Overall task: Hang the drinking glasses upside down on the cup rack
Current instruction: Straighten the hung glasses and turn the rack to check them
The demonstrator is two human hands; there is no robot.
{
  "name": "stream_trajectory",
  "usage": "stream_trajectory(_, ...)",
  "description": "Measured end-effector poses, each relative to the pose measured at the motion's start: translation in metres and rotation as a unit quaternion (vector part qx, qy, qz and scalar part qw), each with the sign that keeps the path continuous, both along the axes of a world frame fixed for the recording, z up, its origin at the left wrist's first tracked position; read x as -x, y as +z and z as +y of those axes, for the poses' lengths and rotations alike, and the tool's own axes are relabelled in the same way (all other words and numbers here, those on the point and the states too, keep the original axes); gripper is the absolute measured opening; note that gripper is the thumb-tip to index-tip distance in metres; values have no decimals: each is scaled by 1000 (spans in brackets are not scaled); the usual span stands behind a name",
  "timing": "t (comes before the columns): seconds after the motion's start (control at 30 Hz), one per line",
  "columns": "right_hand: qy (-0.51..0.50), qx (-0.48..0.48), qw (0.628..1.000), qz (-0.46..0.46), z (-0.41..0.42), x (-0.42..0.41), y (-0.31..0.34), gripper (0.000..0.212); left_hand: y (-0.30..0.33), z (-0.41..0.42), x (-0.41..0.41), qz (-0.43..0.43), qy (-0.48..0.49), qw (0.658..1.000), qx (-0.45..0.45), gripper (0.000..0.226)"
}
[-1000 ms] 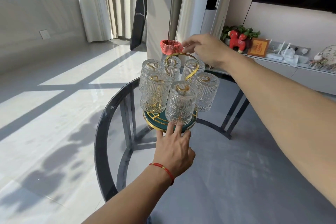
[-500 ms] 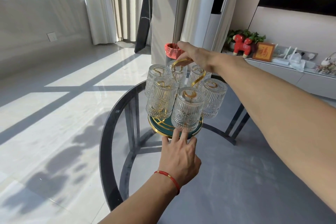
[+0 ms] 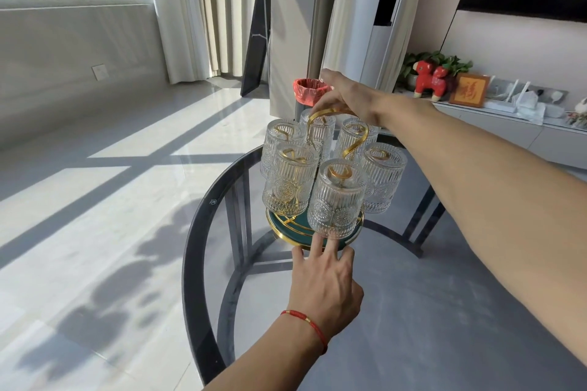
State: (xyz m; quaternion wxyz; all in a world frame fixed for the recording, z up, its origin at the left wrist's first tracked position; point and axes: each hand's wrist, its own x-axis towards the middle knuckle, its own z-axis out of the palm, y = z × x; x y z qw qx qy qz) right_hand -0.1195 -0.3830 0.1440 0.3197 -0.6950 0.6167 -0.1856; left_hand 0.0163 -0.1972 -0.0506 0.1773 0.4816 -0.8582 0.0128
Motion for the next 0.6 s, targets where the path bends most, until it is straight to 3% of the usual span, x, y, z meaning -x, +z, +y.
stream_trajectory(0.43,-7,-5,999,40,5,-5,3,84,1,0,1,1,0,1000,3,30)
stream_trajectory(0.6,-13,41,999,27,8,-5,5,83,2,-1,-2,-1,-6,1000,-16,34)
